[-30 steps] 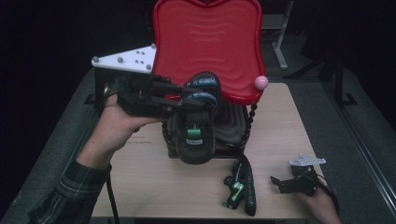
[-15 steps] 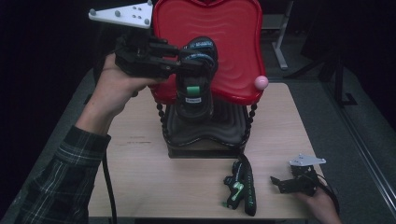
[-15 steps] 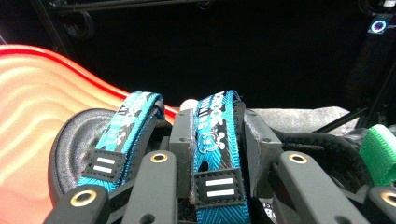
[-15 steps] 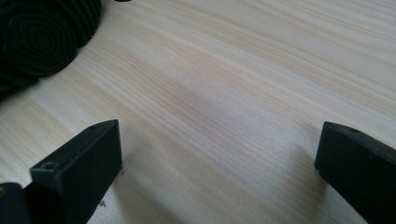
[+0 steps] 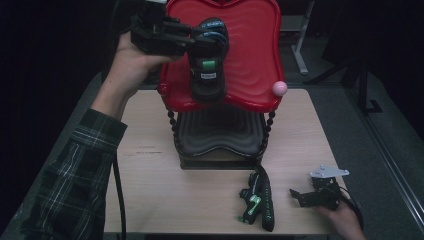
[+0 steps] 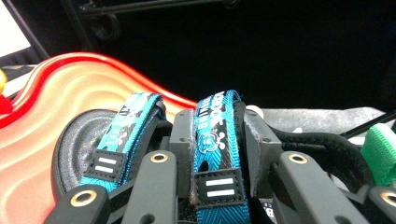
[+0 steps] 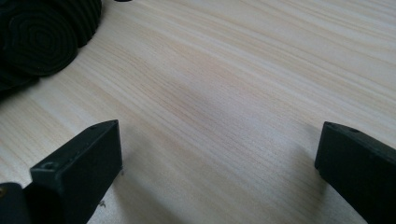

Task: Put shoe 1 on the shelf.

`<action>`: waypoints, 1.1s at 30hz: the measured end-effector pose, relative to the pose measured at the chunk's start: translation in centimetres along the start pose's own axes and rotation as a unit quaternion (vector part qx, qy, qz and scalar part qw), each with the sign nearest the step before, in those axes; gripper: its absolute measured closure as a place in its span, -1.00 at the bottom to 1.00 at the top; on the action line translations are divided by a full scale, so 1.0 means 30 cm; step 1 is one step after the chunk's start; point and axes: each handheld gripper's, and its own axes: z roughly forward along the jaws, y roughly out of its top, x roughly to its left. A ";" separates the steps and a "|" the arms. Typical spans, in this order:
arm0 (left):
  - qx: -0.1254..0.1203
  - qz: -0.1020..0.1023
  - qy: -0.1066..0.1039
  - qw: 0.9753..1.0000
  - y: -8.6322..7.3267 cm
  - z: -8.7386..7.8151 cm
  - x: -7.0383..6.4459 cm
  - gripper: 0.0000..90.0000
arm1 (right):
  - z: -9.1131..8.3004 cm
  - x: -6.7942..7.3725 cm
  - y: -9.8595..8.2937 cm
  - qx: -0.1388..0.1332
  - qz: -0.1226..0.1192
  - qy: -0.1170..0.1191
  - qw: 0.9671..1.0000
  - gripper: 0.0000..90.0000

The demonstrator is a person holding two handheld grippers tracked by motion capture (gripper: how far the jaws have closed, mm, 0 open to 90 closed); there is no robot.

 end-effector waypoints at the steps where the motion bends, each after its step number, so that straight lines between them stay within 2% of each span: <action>1: -0.001 -0.001 0.002 1.000 -0.003 0.002 0.012 0.53 | 0.000 0.000 0.000 0.000 -0.001 0.000 1.000 -1.00; 10: 0.005 0.011 0.015 1.000 0.008 0.010 0.097 0.53 | 0.000 -0.001 -0.001 -0.001 -0.001 0.000 1.000 -1.00; 16: 0.011 0.013 0.022 1.000 0.001 0.036 0.125 0.53 | -0.001 -0.001 -0.001 -0.001 -0.001 0.000 1.000 -1.00; 23: 0.025 0.015 0.025 0.999 -0.034 0.065 0.132 0.53 | -0.001 -0.002 -0.002 -0.001 -0.001 0.000 1.000 -1.00; 26: 0.014 0.010 0.018 1.000 -0.050 0.066 0.131 0.53 | -0.001 -0.001 -0.002 -0.001 -0.001 0.000 1.000 -1.00; 33: 0.013 0.010 0.006 1.000 -0.070 0.071 0.125 0.53 | -0.002 -0.001 -0.002 -0.001 -0.002 0.000 1.000 -1.00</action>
